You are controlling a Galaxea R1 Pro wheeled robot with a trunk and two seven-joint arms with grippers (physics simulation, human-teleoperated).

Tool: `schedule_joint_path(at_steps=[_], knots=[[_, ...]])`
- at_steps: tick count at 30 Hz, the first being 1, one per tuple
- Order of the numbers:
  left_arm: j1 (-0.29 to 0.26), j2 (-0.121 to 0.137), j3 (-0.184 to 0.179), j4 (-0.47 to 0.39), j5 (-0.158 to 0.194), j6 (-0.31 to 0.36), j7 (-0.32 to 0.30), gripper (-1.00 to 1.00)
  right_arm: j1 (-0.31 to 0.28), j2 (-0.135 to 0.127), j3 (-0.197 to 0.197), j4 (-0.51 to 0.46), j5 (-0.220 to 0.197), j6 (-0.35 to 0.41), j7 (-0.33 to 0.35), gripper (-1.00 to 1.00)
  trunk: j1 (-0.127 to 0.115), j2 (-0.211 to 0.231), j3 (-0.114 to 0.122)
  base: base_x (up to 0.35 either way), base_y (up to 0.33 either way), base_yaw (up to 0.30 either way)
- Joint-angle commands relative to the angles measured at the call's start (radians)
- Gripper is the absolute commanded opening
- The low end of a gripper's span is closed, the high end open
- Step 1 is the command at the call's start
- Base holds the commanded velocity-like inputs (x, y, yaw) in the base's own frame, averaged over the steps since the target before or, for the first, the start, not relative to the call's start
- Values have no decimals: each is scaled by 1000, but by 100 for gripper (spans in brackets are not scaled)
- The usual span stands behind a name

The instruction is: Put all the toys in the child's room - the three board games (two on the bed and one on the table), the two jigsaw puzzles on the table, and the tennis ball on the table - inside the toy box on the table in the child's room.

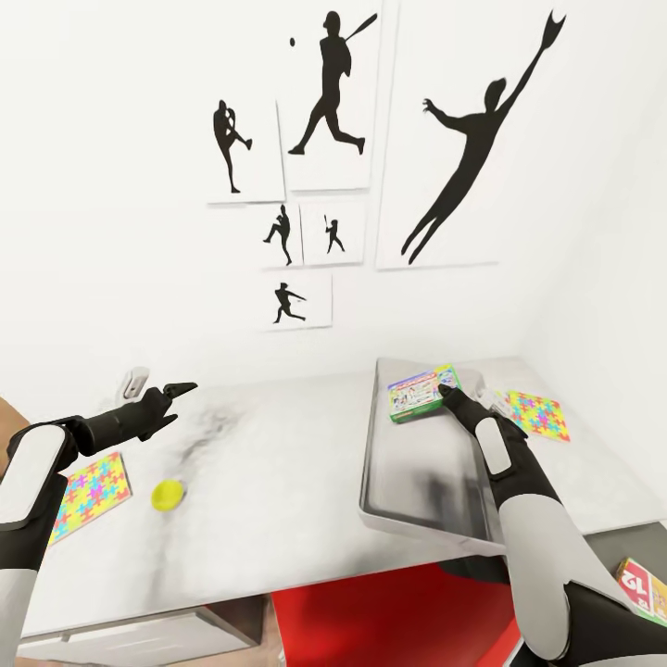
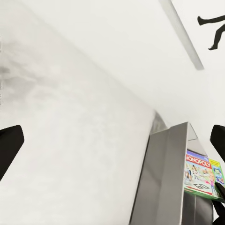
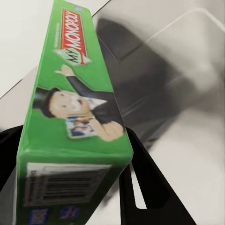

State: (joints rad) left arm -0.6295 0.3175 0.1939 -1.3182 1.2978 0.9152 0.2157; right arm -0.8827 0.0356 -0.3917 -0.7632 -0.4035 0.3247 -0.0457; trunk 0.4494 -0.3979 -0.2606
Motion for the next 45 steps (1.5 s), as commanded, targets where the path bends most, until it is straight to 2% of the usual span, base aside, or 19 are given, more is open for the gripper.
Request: schedule_joint_path(at_steps=[1,29,45], knots=[[-1,0,1,0,11,4,10,100,-1,1,-3,-2,-11,6,-5,-100,1,-2,-3,0,0,0],[-1,0,2,2,11,4,10,100,-1,1,-3,-1,-11,5,-5,-100,1,-2,-37,0,0,0],[-1,0,2,2,11,4,10,100,-1,3,0,0,-11,4,-5,-100,1,-2,-41,0,0,0]])
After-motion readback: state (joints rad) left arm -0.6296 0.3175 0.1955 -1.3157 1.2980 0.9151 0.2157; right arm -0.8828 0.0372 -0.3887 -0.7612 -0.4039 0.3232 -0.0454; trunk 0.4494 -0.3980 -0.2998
